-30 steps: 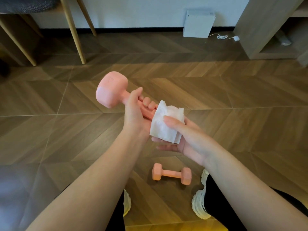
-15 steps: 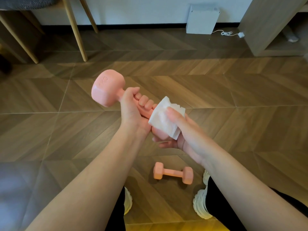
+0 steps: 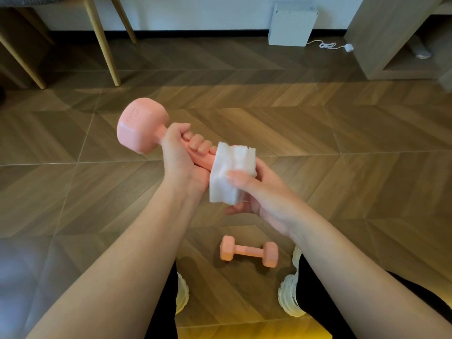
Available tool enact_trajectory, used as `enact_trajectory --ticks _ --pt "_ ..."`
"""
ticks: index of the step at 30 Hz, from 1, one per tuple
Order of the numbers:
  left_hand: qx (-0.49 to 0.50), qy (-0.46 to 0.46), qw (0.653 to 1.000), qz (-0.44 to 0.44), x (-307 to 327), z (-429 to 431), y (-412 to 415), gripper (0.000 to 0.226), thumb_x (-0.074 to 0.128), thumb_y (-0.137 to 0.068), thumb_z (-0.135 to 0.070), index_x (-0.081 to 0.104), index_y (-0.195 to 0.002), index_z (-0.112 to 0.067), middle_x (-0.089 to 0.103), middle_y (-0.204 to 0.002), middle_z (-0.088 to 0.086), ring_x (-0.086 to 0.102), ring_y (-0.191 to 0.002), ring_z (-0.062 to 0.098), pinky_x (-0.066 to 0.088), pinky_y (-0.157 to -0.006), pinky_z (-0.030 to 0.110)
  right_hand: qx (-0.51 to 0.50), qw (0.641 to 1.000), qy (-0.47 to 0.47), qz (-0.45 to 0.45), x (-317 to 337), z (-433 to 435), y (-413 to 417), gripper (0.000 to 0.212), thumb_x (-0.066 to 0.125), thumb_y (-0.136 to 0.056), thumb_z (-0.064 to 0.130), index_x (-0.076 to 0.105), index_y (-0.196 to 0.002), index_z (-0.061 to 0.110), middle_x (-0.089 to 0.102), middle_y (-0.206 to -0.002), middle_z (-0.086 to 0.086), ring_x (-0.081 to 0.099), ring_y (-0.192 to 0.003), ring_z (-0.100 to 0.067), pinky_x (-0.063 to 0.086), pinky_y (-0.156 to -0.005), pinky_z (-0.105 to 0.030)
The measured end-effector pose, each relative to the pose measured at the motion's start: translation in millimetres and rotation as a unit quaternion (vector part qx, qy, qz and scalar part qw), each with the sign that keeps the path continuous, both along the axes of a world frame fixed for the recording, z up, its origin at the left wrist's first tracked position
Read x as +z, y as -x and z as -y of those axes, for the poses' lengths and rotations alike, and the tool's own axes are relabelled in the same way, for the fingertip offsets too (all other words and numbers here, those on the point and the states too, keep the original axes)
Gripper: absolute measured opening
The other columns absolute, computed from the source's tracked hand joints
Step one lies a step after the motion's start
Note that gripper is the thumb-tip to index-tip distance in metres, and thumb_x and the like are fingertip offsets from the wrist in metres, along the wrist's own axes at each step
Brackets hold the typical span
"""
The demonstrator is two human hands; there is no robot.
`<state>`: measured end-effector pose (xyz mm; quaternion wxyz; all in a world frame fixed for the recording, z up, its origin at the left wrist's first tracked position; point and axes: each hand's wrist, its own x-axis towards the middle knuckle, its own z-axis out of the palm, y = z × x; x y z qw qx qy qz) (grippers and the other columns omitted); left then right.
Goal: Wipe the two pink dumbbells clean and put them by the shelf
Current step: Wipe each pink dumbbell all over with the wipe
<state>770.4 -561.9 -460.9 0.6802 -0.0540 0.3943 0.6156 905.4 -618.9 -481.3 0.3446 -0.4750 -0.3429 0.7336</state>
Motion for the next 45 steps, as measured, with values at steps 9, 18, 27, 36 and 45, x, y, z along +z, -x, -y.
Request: enact_trajectory --ticks 9,18,27,36,45 --pt "-0.013 -0.002 1.0 -0.013 -1 3 -5 0.04 0.049 -0.092 -0.014 0.028 -0.058 -0.019 0.025 -0.046 -0.006 0.024 -0.038 0.01 0.028 -0.041 0.02 -0.041 0.997 0.019 0.065 -5 -2 11 0.062 0.073 -0.079 0.05 0.047 -0.131 0.027 0.068 -0.116 -0.009 0.073 -0.085 -0.022 0.057 -0.058 -0.033" --pt "-0.002 -0.009 1.0 -0.011 -2 0 4 0.035 0.047 -0.09 -0.017 0.029 -0.06 -0.021 0.023 -0.049 -0.007 0.023 -0.041 0.012 0.032 -0.047 0.023 -0.003 0.998 0.015 -0.058 -3 -1 1 0.061 0.062 -0.083 0.041 0.047 -0.137 0.018 0.061 -0.129 -0.022 0.067 -0.094 -0.031 0.058 -0.063 -0.035" --pt "-0.022 -0.001 1.0 -0.004 -5 5 0 0.035 0.047 -0.091 -0.016 0.03 -0.06 -0.02 0.025 -0.048 -0.007 0.025 -0.042 0.011 0.031 -0.049 0.022 -0.029 0.998 0.015 0.053 -4 1 9 0.058 0.065 -0.079 0.057 0.051 -0.127 0.026 0.071 -0.114 -0.012 0.072 -0.083 -0.025 0.054 -0.058 -0.029" --pt "-0.049 -0.033 0.997 -0.048 -7 9 0 0.036 0.044 -0.091 -0.016 0.03 -0.058 -0.02 0.022 -0.048 -0.006 0.023 -0.041 0.012 0.031 -0.046 0.023 0.021 0.979 0.153 -0.135 -3 1 -4 0.057 0.063 -0.082 0.046 0.056 -0.131 0.017 0.064 -0.12 -0.02 0.063 -0.105 -0.037 0.061 -0.07 -0.039" --pt "-0.001 0.013 1.0 -0.022 -7 6 1 0.034 0.052 -0.092 -0.019 0.031 -0.066 -0.021 0.025 -0.05 -0.008 0.026 -0.041 0.01 0.031 -0.046 0.021 -0.056 0.998 0.022 0.019 -6 0 9 0.046 0.076 -0.08 0.037 0.057 -0.121 0.027 0.068 -0.118 -0.012 0.069 -0.099 -0.028 0.059 -0.081 -0.052"
